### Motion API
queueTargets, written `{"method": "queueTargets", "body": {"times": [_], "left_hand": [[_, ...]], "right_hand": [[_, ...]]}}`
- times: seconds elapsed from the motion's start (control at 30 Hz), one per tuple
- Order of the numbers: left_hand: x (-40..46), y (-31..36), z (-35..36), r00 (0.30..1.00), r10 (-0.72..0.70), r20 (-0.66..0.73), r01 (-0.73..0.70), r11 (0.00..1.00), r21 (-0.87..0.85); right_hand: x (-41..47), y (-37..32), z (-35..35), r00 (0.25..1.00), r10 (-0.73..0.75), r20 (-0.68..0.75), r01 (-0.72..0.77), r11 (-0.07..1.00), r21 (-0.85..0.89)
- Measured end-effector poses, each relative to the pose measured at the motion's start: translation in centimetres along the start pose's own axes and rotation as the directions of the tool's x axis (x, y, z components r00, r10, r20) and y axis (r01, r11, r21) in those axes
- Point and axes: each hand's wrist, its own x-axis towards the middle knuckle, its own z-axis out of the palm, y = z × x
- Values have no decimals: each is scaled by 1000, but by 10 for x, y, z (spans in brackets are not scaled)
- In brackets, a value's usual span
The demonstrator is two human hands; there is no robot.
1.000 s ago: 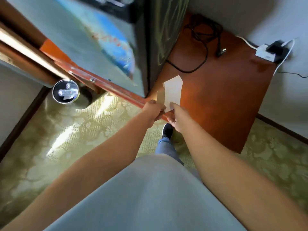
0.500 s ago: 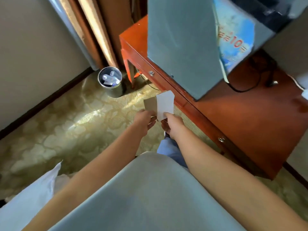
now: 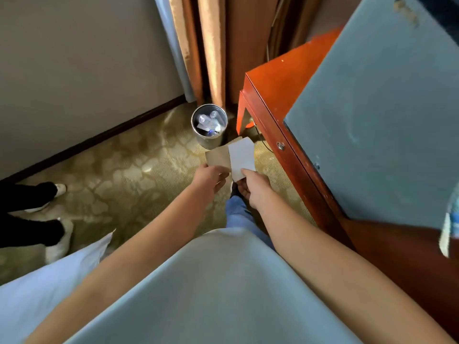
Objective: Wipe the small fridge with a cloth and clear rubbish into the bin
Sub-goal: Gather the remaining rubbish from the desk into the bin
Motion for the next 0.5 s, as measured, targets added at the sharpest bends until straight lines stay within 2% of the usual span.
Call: {"method": "queueTargets", "body": {"times": [0.1,0.3,0.5], "left_hand": [[27,46,12,999,-6,-51,7,1000,17],[76,117,47,999,3,-46,-2,1000,18],[118,158,41,997,-46,-56,46,999,-7]], "right_hand": [[25,-44,22,1000,23,9,-23,1000,6],[63,-125,55,999,39,-7,-40,999,-32],[90,-166,90,998,58,3,-57,991,-120]]}}
